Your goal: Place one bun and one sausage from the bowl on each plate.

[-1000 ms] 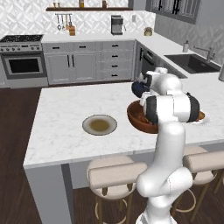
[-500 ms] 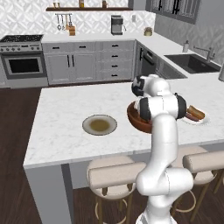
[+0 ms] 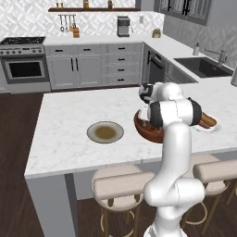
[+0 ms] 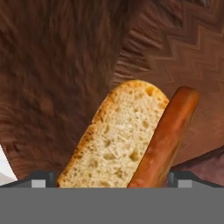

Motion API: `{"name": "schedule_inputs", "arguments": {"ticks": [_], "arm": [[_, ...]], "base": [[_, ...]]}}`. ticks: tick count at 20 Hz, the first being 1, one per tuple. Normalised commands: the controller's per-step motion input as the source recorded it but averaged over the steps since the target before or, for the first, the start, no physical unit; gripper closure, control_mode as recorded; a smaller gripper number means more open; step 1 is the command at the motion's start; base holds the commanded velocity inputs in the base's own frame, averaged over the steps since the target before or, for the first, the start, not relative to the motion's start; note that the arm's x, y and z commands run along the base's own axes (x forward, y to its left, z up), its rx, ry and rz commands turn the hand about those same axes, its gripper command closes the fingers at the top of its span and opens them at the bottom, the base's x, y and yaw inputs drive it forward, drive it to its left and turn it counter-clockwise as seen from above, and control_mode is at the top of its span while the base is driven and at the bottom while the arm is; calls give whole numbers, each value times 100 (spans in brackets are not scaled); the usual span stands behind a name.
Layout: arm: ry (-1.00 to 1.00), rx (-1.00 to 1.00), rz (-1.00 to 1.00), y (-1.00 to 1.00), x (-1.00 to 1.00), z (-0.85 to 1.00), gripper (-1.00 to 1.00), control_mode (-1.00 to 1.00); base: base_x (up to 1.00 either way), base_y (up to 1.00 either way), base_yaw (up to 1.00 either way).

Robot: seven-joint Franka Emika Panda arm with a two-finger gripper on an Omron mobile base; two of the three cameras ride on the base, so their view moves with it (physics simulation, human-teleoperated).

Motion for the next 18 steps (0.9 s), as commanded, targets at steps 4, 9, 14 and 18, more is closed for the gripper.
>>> {"name": "schedule_inputs", "arguments": {"ticks": [4,9,14,18], "arm": [[0,0,-9,23,-16,-48,100,-100],[-1,0,-8,10,-7,14,100,-100],[0,-2,0,9,0,92,100,-100],[0,-4,0,6,-2,99,100,-100]], "base": [[0,0,0],[0,0,0],[0,0,0],[0,0,0]]}}
